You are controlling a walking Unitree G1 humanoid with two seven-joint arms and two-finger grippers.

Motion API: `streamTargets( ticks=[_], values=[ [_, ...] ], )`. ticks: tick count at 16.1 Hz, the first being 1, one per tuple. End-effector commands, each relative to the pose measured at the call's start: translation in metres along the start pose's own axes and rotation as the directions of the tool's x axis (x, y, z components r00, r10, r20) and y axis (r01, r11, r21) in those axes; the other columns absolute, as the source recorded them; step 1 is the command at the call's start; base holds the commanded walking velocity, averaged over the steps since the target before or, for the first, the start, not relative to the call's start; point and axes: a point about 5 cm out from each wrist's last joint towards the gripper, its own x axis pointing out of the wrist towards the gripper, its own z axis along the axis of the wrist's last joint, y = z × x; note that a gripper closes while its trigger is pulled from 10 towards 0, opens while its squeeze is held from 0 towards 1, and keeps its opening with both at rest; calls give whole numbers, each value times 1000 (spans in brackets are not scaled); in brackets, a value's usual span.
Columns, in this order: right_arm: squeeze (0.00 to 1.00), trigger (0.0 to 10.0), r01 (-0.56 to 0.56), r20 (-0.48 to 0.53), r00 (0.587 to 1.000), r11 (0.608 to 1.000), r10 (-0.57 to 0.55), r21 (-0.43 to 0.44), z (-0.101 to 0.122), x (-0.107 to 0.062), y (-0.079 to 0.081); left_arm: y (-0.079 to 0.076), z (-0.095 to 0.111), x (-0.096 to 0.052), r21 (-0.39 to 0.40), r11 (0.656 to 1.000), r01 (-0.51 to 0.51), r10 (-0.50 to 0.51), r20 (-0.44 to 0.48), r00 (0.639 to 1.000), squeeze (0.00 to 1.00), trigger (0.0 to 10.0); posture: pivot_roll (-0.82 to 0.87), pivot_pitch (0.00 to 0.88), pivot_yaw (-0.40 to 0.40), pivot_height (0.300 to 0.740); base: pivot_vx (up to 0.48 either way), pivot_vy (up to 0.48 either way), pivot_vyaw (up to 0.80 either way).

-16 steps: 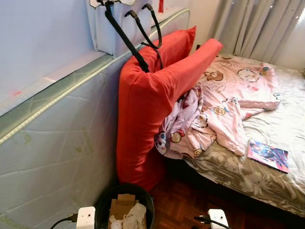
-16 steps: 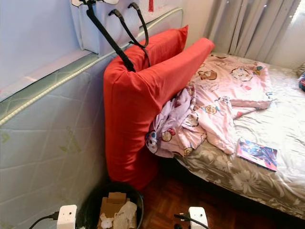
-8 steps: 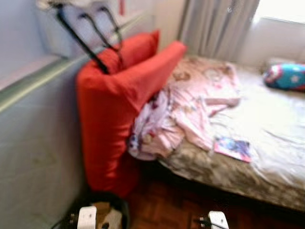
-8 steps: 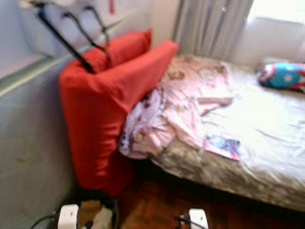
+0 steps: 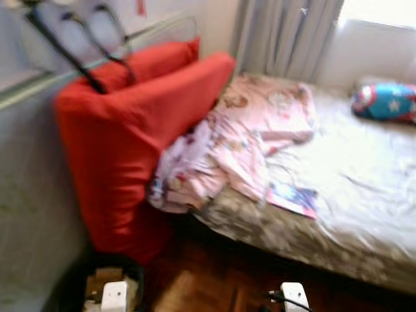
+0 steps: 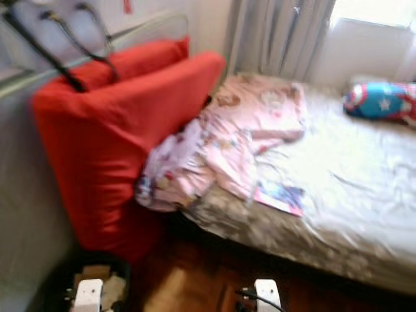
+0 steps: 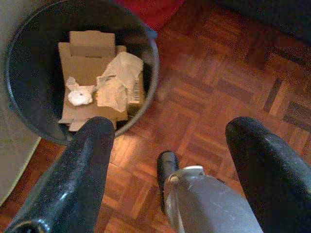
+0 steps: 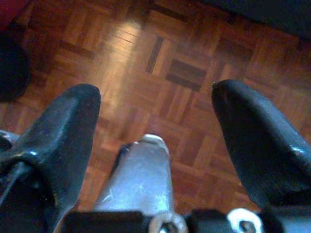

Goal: Clean up the room

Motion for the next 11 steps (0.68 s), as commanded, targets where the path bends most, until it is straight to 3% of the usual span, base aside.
streamTargets(
  ticks=[1,11],
  values=[
    [0,10000,24,-11,1000,1000,-24,-6,-3,-2,-9,-9,0,0,1,1000,22,-22,5,1000,0,10000,38,0,-50,731,0,-405,0],
    [0,10000,33,-12,999,999,-33,-4,-4,-3,-11,-12,2,1,0,1000,31,-31,15,999,0,10000,32,0,-51,731,0,-407,0]
  ],
)
